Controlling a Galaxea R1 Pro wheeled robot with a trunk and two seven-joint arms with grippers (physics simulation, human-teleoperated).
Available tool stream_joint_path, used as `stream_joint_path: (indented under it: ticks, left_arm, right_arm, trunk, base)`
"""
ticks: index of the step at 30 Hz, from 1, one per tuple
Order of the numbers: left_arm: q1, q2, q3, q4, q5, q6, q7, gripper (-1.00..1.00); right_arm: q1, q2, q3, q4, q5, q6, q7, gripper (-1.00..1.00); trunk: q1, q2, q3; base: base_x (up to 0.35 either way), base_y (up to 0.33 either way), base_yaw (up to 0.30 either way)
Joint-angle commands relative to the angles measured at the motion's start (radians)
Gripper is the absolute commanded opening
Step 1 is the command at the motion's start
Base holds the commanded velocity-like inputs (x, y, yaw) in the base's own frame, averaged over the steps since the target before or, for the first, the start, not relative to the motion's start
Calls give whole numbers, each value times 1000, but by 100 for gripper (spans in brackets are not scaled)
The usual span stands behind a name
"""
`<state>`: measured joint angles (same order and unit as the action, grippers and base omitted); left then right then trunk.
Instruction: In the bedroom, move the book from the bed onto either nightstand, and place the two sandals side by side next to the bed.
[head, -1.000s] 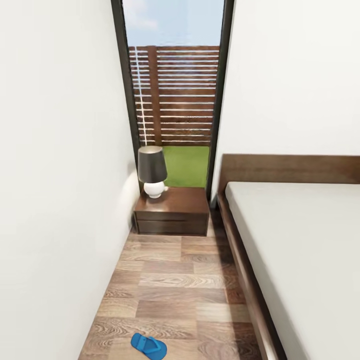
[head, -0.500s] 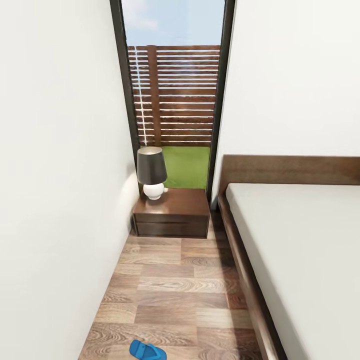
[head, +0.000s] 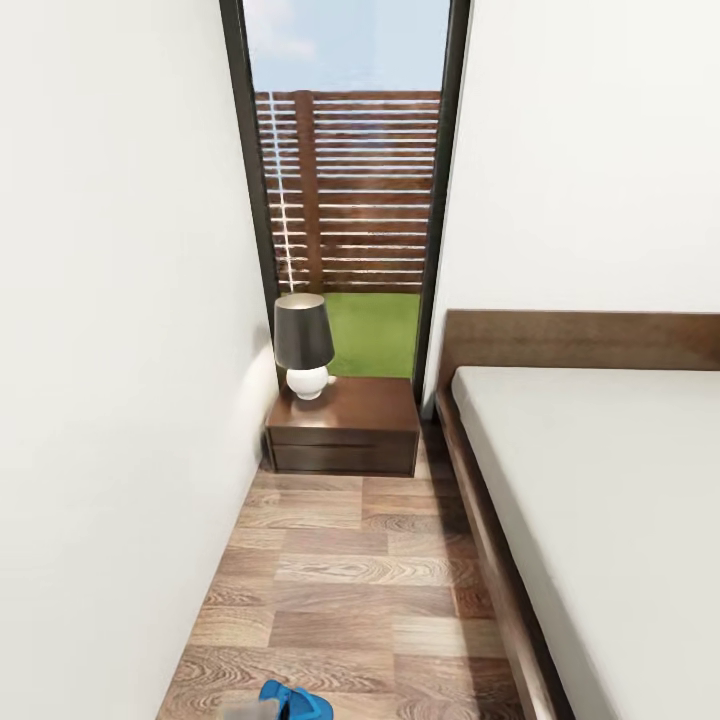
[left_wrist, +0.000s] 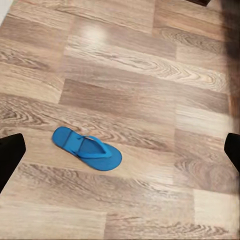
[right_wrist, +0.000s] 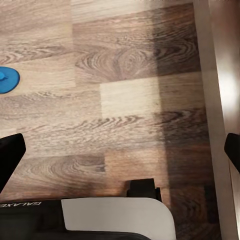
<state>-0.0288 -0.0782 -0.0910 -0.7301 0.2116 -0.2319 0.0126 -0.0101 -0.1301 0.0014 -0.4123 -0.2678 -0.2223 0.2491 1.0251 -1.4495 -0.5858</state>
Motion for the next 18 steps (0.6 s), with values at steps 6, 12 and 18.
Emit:
stream_joint_path:
  ticks: [6, 12, 18]
  left_arm:
    - [-44, -12, -3, -289, 270, 238, 187, 100]
    - [-124, -30, -3, -395, 576, 294, 401, 100]
    - [-205, -50, -4, -419, 888, 294, 673, 100]
  right_arm:
    - [-1, 0, 0, 1, -11, -2, 7, 100]
    - [-1, 0, 0, 1, -11, -2, 6, 100]
    - [-1, 0, 0, 1, -11, -2, 6, 100]
  trunk:
    - [0, 0, -1]
    - [0, 0, -1]
    - [0, 0, -1]
  base:
    - [0, 0, 0]
    - [0, 0, 0]
    - [0, 0, 0]
